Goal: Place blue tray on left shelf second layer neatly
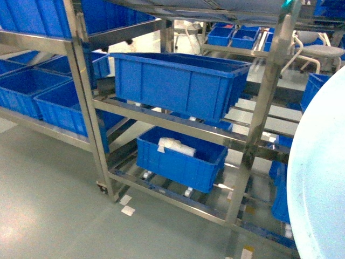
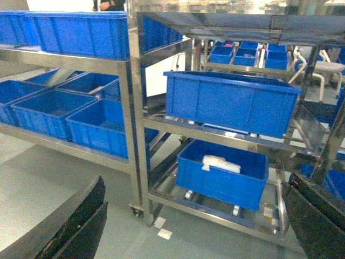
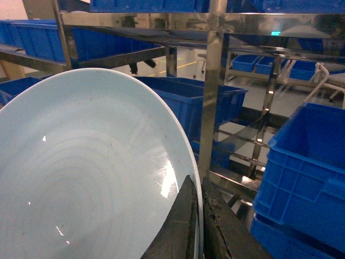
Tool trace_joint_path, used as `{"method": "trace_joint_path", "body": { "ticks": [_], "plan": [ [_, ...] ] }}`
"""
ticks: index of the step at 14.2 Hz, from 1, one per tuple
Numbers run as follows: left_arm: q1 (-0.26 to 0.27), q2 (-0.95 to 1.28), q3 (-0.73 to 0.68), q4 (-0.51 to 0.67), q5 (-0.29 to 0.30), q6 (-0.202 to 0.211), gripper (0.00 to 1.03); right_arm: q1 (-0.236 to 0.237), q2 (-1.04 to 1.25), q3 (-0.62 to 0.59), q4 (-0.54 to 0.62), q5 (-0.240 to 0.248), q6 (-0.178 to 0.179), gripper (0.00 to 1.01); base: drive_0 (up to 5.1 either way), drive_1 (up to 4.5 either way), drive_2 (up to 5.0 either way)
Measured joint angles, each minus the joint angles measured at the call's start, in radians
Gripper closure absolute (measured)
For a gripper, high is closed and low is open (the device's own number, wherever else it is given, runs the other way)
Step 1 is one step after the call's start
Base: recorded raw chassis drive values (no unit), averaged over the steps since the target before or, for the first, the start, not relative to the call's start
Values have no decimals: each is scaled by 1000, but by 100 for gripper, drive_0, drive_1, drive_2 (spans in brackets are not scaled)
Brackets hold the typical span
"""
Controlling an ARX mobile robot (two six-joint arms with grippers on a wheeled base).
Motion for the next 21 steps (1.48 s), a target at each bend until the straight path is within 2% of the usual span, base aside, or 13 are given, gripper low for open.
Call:
{"method": "trace_joint_path", "body": {
  "ticks": [17,21],
  "plan": [
    [0,0,0,0,0,0,5,0,0,0,0,0,0,99,-152,-152,-152],
    [0,0,0,0,0,0,5,0,0,0,0,-1,-2,99,252,228,-509]
  ]
}}
